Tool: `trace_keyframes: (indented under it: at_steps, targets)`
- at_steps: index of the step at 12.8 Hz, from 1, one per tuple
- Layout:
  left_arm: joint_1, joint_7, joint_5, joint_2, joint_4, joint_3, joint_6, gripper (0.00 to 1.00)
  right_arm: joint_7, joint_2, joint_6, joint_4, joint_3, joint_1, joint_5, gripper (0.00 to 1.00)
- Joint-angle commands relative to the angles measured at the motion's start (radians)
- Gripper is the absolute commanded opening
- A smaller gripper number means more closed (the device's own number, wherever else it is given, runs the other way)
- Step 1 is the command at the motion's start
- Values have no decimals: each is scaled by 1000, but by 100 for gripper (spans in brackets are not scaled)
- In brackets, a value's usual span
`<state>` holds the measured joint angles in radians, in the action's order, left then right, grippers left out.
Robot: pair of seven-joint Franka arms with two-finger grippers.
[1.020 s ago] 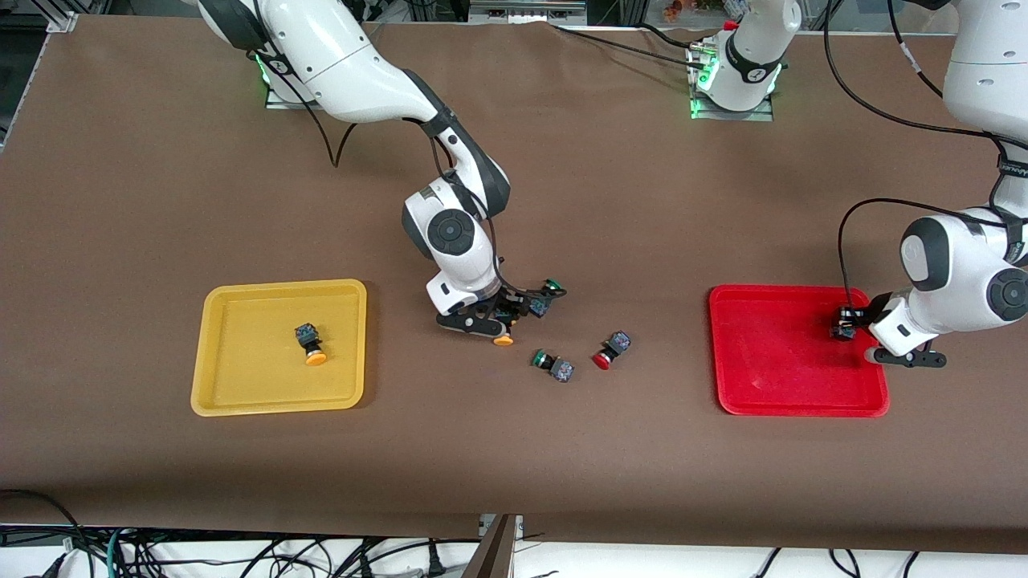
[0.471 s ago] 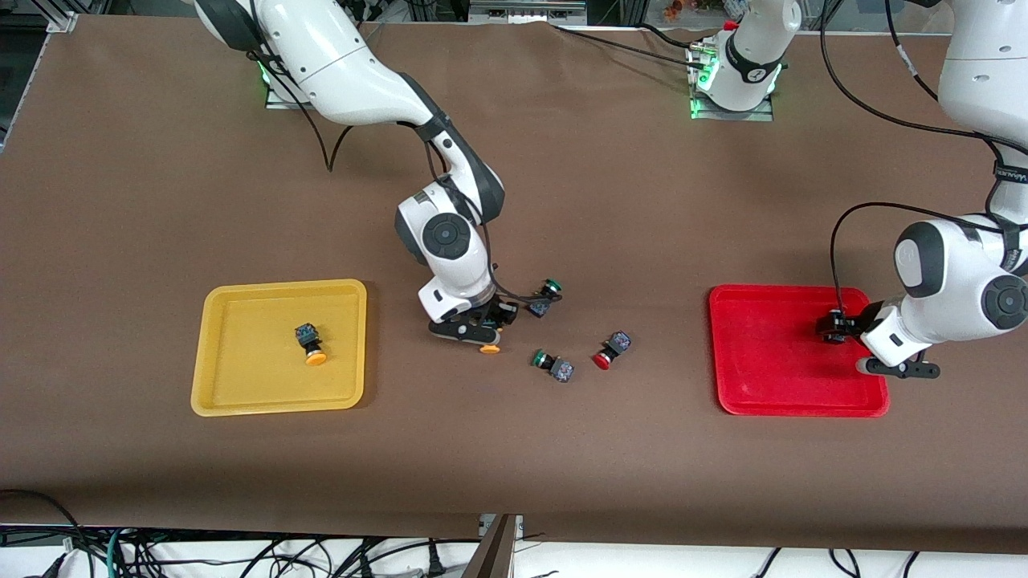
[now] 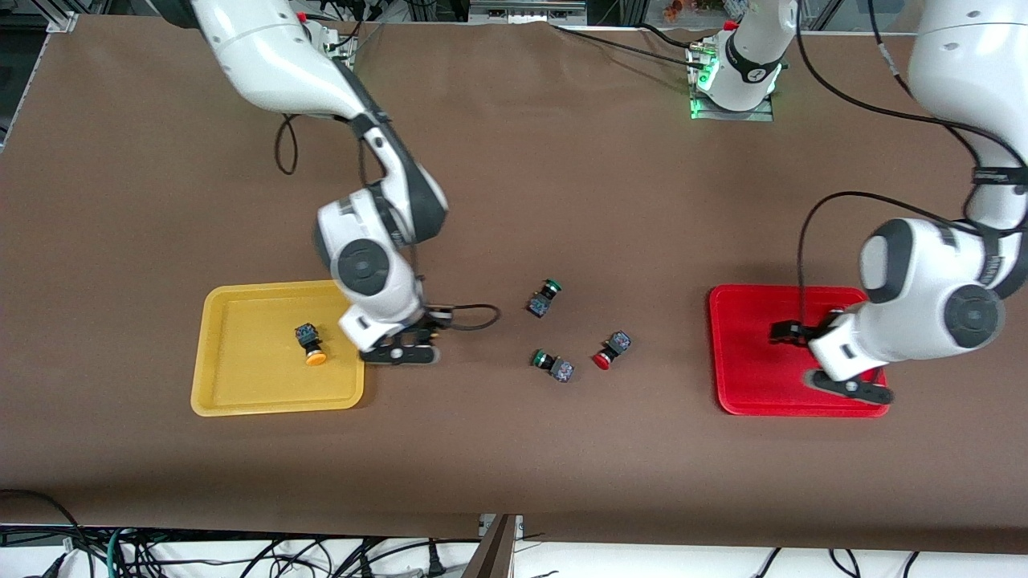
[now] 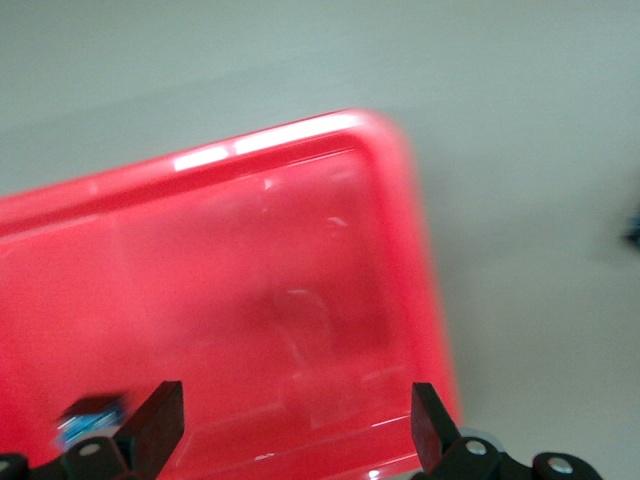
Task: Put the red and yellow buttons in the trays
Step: 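Place the second yellow button while the left gripper grasps a red button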
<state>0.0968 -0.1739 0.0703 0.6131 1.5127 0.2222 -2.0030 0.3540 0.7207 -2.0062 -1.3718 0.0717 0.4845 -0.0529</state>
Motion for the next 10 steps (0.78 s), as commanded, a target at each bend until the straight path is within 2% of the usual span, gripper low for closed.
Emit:
trace_keyframes:
  at_steps: [1,3,5,6,7,8,9,10]
  targets:
    - [-109,2,0,104,-115,-10,-9,100,-145,-84,47,-131,63,-7,15,0]
    - [-188,2,2,144,-137,-10,-90,100,-155,-104,18,-206,98,-11,15,1]
    - [-236,-13,3,178,-137,-10,-173,100,-178,-90,-67,-259,108,-29,7,6]
    - [-256,-13,9,194,-135,-12,-190,100,-190,-86,-139,-300,106,-35,5,18]
    - [-281,-13,16,207,-132,-12,-212,100,-205,-86,-185,-329,108,-37,5,37]
    - [-296,-7,19,218,-128,-12,-249,100,-207,-87,-186,-332,108,-41,4,53]
    - [-307,0,16,227,-125,-12,-270,100,-201,-93,-180,-325,108,-44,-5,95]
    - [-310,2,11,241,-124,-12,-276,100,-196,-102,-178,-323,108,-44,-7,99]
